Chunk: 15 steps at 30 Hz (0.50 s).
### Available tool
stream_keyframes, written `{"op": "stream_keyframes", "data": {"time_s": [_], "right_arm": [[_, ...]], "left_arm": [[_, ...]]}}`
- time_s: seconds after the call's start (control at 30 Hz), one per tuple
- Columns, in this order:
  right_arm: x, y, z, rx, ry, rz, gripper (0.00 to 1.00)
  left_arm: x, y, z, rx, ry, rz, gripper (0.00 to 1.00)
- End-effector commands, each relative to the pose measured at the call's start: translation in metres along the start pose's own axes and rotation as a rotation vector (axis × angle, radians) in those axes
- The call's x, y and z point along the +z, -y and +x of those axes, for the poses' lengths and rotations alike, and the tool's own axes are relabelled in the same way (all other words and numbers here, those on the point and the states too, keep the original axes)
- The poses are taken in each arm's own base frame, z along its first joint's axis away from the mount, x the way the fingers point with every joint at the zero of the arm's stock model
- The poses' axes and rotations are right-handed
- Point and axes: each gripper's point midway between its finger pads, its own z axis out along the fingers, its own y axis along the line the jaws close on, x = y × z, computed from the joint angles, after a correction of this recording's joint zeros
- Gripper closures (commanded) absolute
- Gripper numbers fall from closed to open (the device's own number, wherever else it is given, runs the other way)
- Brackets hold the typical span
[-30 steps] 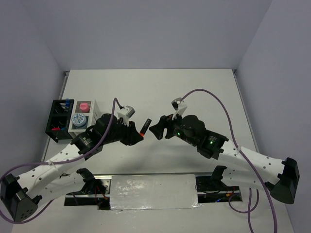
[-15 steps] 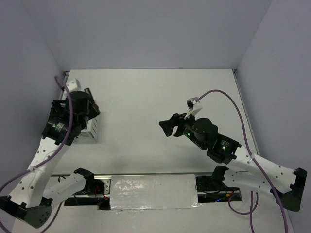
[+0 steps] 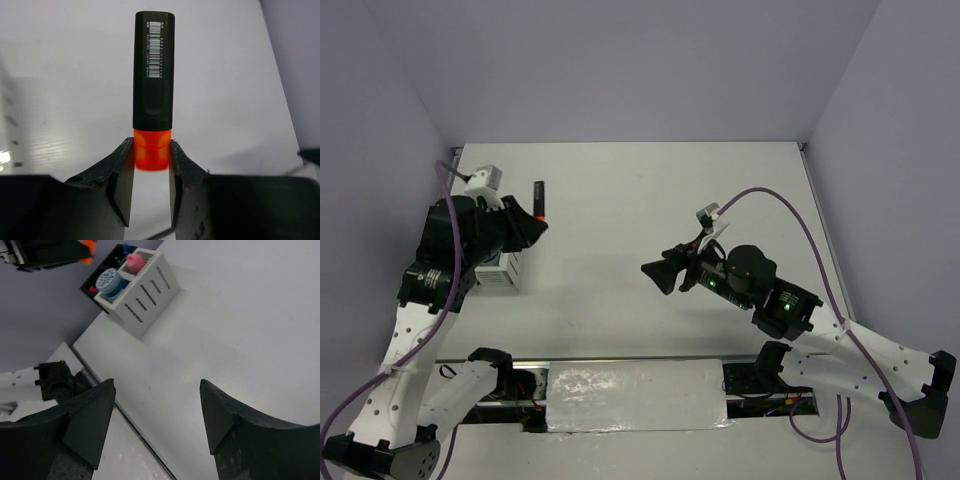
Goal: Sort the stationery into containers
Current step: Pick up the pen from the center of the board.
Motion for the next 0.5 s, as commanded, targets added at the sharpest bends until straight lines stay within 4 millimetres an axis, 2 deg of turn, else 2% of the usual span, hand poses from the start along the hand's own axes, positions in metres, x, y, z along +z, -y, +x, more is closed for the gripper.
{"op": "stream_keyframes", "data": {"time_s": [0.0, 0.03, 0.07, 0.1, 0.13, 0.17, 0.23, 0.3, 0.37, 0.4, 0.47], "right_arm": [[-0.007, -0.056, -0.034, -0.131, 0.072, -0.254, 0.25], [-0.004, -0.057, -0.028, -0.186, 0.033, -0.260, 0.25], [-0.004, -0.058, -0.025, -0.316, 0.018, -0.287, 0.25], [-0.009, -0.071, -0.015, -0.391, -0.051, -0.364, 0.25], [-0.010, -0.071, -0.013, -0.448, -0.067, -0.365, 0.25], [-0.008, -0.065, -0.012, -0.537, -0.073, -0.340, 0.25], [-0.002, -0.053, -0.012, -0.608, -0.087, -0.273, 0.24], [0.004, -0.051, -0.017, -0.661, -0.080, -0.247, 0.23], [0.006, -0.058, -0.023, -0.679, -0.064, -0.259, 0.23], [0.010, -0.060, -0.028, -0.740, -0.034, -0.262, 0.23], [0.012, -0.067, -0.022, -0.908, 0.001, -0.330, 0.23]], "left_arm": [[-0.012, 0.071, 0.025, 0.169, -0.106, 0.468, 1.00], [-0.012, 0.070, 0.035, 0.168, -0.136, 0.478, 1.00], [-0.012, 0.069, 0.042, 0.180, -0.154, 0.490, 1.00], [-0.014, 0.067, 0.053, 0.171, -0.203, 0.492, 1.00], [-0.013, 0.063, 0.057, 0.165, -0.222, 0.475, 1.00], [-0.011, 0.059, 0.062, 0.157, -0.244, 0.454, 1.00], [-0.008, 0.050, 0.074, 0.140, -0.293, 0.417, 1.00], [-0.012, 0.053, 0.085, 0.147, -0.327, 0.452, 1.00], [-0.017, 0.062, 0.092, 0.154, -0.344, 0.515, 0.99], [-0.021, 0.069, 0.099, 0.140, -0.367, 0.575, 0.98], [-0.020, 0.069, 0.107, 0.119, -0.402, 0.579, 0.96]]}}
